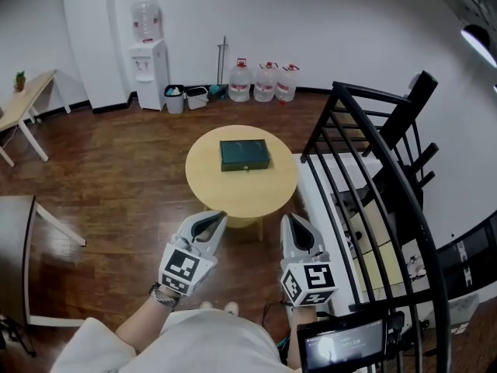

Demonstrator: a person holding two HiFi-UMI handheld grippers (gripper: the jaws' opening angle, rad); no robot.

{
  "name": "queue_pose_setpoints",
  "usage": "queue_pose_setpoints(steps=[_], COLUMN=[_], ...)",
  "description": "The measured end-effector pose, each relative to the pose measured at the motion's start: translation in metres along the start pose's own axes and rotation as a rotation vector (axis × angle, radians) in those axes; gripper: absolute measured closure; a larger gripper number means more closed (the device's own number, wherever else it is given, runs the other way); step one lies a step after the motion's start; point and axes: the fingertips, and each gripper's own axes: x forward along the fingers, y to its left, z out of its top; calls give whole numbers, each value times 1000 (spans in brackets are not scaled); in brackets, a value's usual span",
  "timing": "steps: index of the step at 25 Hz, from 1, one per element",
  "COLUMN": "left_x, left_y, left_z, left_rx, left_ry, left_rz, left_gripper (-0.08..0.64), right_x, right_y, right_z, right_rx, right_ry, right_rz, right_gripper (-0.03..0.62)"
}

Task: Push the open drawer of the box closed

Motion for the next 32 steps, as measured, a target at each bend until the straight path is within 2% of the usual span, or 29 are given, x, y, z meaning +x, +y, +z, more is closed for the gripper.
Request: queue_pose_setpoints(steps=[17,24,29,32], left_x=[14,20,23,24], left_y=[39,38,40,38], left_z=[0,-4,1,-6], left_rx=[4,-1,-2,-5], left_ry=[-51,-41,-63,-43], left_rz=[11,-7,0,-17], left_gripper=[552,552,552,552], right_x=[42,47,48,50], right_y=[5,2,1,2], right_z=[10,7,7,6], right_rx=[-43,-40,-35,-34], right_ry=[-16,-11,-11,-11], right_rz=[2,-4,-8,-9], right_gripper=[591,591,591,591])
